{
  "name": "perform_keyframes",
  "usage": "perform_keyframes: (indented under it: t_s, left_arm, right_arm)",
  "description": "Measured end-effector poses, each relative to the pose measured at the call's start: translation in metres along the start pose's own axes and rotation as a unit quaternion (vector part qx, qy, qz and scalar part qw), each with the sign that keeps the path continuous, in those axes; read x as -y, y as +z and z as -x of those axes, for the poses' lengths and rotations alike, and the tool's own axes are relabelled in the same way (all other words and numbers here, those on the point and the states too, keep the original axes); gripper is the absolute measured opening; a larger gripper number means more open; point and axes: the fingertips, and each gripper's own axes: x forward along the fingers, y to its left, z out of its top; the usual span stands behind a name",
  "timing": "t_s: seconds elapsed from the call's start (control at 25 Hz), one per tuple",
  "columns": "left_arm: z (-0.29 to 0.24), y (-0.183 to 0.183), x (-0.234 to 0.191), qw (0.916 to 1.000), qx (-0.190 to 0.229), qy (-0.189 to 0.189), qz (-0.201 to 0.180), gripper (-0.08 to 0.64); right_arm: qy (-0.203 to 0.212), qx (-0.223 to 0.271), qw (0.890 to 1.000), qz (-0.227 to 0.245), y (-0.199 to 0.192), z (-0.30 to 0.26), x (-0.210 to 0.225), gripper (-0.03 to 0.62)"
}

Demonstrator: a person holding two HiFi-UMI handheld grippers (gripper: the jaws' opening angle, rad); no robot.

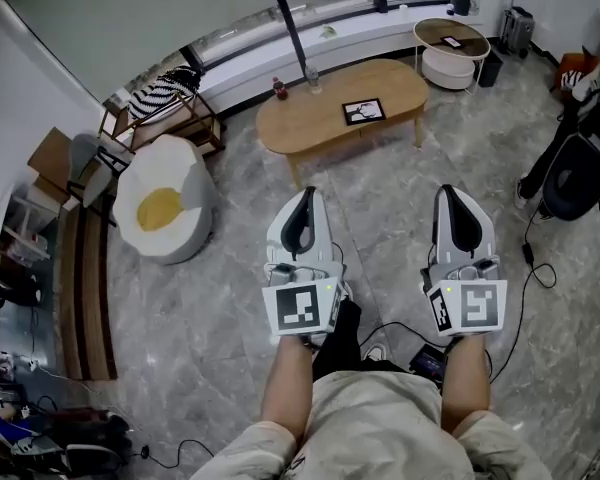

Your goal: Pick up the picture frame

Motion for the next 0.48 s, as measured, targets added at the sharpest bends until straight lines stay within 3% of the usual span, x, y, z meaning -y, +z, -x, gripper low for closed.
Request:
perform_keyframes:
  t_s: [0.48]
  left_arm:
    - [-0.061, -0.040, -0.024, 0.9999, 0.000, -0.007, 0.012, 0.006]
  right_arm:
    - [0.009, -0.022, 0.999, 0.028, -0.038, -0.062, -0.002, 0.000]
